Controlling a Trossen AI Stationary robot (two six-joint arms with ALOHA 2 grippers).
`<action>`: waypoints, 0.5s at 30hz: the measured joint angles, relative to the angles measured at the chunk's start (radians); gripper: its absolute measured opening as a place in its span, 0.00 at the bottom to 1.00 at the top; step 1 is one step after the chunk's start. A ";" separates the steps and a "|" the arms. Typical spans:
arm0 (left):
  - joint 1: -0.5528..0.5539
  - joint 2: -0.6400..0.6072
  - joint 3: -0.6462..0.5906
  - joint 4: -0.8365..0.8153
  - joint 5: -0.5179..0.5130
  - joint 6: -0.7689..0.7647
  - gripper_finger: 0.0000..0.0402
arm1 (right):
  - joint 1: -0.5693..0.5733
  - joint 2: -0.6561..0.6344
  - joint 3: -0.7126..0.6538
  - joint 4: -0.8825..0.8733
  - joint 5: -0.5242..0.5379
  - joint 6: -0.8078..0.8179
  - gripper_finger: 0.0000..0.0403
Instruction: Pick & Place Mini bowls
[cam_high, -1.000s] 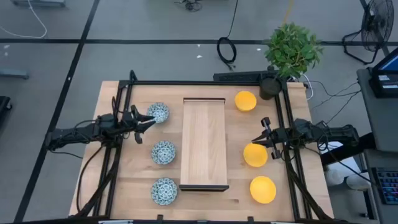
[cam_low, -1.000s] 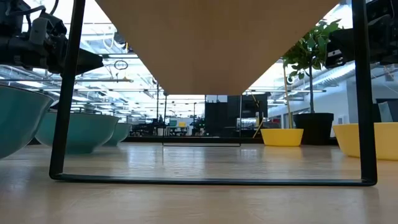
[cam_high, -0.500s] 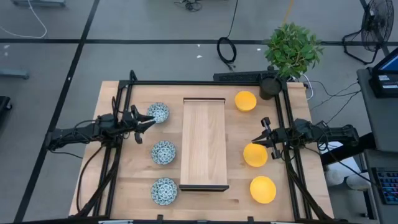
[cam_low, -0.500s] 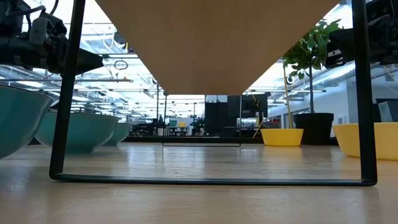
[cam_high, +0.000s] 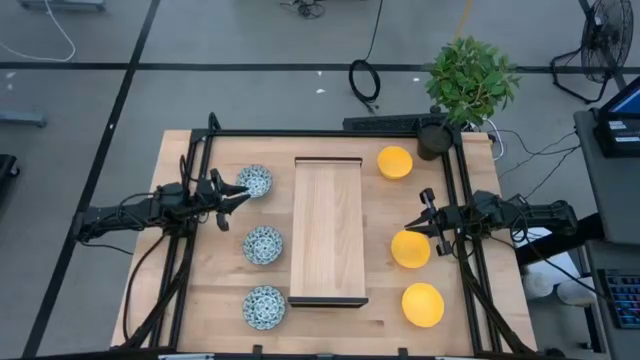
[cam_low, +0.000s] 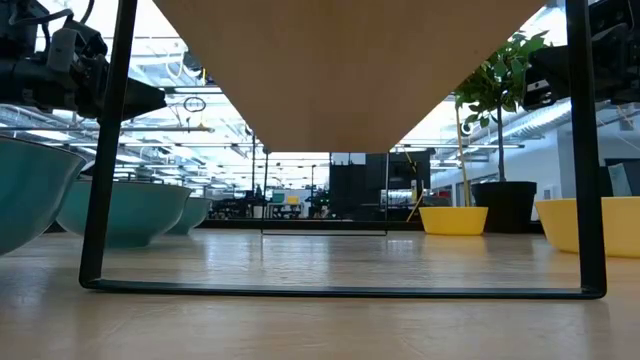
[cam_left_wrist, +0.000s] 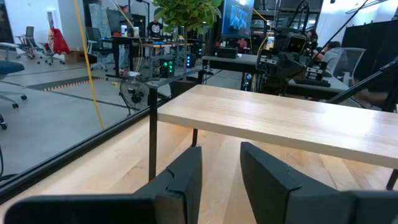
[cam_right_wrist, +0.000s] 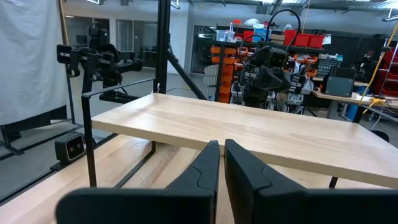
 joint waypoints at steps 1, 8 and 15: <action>0.000 0.000 0.000 0.000 0.000 0.000 0.28 | 0.000 0.000 0.000 0.000 0.000 0.000 0.04; 0.000 0.000 0.000 0.000 0.000 0.000 0.28 | 0.000 0.000 0.000 0.000 0.000 0.000 0.04; 0.000 0.000 0.000 0.000 0.000 0.000 0.28 | 0.000 0.000 0.000 0.000 0.000 0.000 0.03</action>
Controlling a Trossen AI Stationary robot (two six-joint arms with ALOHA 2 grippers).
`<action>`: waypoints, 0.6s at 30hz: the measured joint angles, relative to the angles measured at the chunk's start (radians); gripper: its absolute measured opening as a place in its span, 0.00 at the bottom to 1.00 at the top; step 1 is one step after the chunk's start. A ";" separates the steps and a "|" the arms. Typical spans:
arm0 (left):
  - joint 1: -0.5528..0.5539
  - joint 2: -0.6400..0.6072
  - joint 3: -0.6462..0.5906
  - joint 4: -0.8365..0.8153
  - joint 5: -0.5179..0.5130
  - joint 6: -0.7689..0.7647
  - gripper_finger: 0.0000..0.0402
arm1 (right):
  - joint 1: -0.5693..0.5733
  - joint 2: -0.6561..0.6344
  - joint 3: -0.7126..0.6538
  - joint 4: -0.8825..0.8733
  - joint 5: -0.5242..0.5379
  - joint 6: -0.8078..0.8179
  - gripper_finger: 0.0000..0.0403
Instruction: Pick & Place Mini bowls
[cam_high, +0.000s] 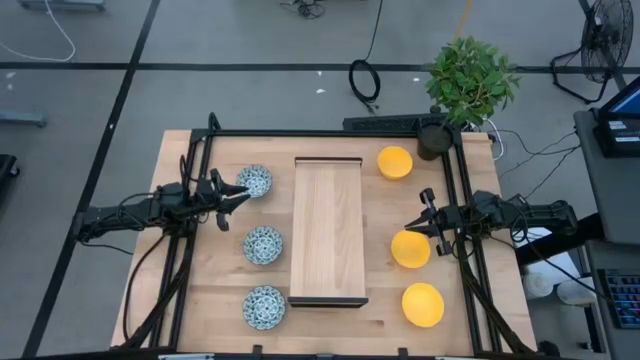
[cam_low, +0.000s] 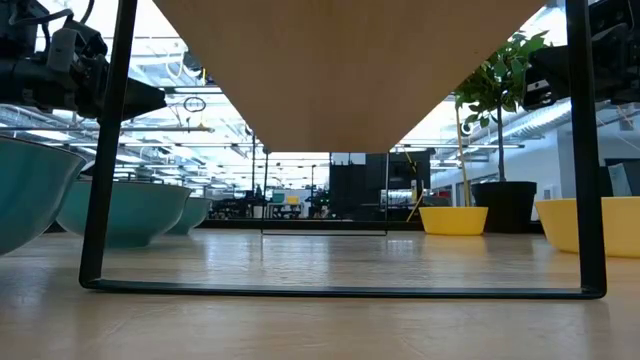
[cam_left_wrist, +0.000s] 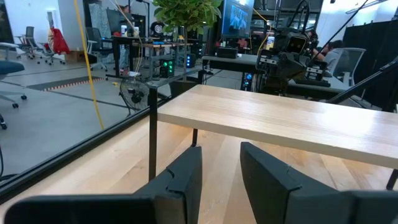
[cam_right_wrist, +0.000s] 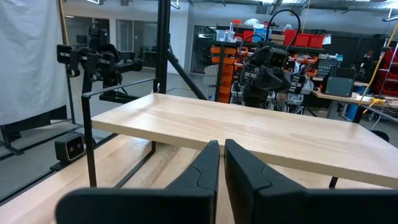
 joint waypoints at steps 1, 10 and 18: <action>0.000 0.000 0.000 0.000 0.000 0.000 0.28 | 0.000 0.000 0.000 0.000 0.000 0.000 0.03; 0.000 0.000 0.000 0.000 0.000 0.000 0.28 | 0.000 0.000 0.000 0.000 0.000 0.000 0.03; 0.000 0.000 0.000 0.000 0.000 0.000 0.28 | 0.000 0.000 0.000 0.000 0.000 0.000 0.04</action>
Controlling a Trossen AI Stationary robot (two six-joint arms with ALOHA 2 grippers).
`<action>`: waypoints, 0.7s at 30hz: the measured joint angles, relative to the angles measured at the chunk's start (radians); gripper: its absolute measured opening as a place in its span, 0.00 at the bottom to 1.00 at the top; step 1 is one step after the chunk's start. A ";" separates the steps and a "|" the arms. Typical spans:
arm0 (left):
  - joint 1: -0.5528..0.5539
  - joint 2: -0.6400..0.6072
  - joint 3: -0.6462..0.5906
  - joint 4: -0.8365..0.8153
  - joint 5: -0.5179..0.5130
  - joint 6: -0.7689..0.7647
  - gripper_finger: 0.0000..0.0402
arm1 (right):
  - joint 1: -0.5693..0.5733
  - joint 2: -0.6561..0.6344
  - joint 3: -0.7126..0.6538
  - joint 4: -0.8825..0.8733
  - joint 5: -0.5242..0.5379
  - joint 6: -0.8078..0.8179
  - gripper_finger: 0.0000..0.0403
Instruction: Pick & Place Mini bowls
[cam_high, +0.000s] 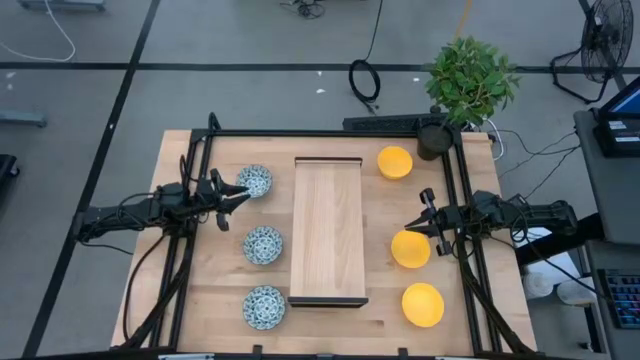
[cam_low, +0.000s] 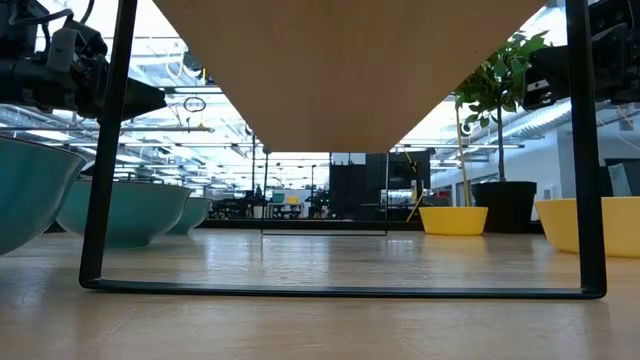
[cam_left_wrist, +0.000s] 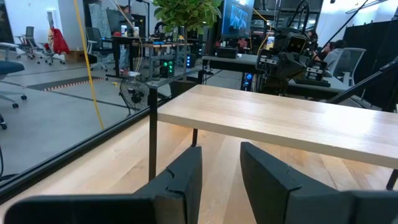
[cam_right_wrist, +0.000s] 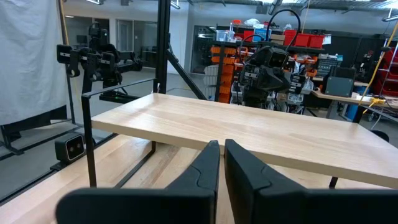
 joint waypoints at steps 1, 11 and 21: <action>0.000 0.000 0.000 0.000 0.000 0.000 0.28 | 0.000 0.000 0.000 0.000 0.000 0.000 0.04; 0.000 0.000 0.000 0.000 0.000 0.000 0.28 | 0.000 0.000 0.000 0.000 0.000 0.000 0.03; 0.000 0.000 0.000 0.000 0.000 0.000 0.28 | 0.000 0.000 0.000 0.000 0.000 0.000 0.04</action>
